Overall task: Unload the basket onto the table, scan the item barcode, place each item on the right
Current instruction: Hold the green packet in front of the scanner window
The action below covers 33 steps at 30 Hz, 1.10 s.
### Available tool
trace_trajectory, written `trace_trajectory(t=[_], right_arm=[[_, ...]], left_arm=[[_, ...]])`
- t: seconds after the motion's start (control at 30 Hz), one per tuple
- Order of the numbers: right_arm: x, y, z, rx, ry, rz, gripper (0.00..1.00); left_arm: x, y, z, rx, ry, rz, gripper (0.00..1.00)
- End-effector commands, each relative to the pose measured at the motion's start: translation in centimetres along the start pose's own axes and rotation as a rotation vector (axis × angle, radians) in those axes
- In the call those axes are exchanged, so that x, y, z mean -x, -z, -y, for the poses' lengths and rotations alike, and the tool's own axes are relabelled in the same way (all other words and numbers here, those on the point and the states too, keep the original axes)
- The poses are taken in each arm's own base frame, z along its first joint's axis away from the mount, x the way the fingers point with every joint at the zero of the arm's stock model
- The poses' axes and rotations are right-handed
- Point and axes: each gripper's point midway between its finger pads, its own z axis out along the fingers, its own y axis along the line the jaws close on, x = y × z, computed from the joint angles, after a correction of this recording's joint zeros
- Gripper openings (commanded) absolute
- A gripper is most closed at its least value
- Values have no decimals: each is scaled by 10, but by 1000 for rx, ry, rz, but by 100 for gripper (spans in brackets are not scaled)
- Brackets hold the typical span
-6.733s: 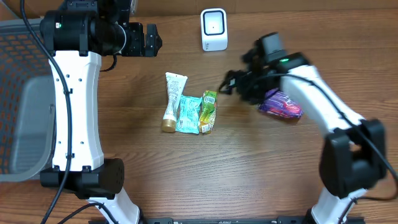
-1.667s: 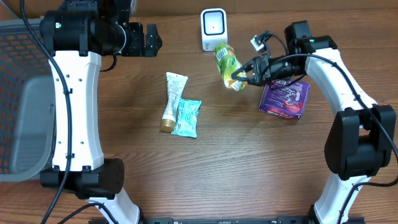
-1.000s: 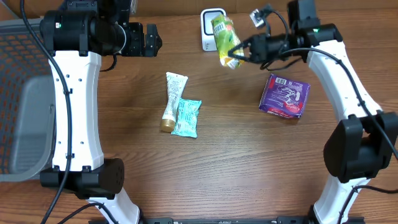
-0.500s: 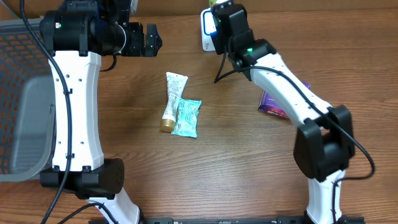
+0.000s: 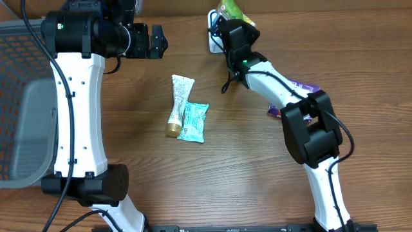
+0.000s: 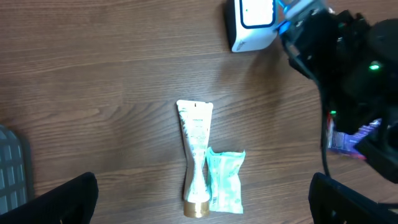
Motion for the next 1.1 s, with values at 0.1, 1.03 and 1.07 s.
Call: trace_trajectory(t=[0.1, 1.03, 1.07], right_arm=[[3, 4, 38, -130, 52, -37, 4], [51, 98, 70, -95, -204, 31, 4], [46, 105, 65, -33, -221, 18, 4]], left_arm=[[3, 6, 3, -10, 12, 19, 100], [3, 6, 5, -11, 9, 19, 100], [3, 6, 5, -11, 9, 19, 100]])
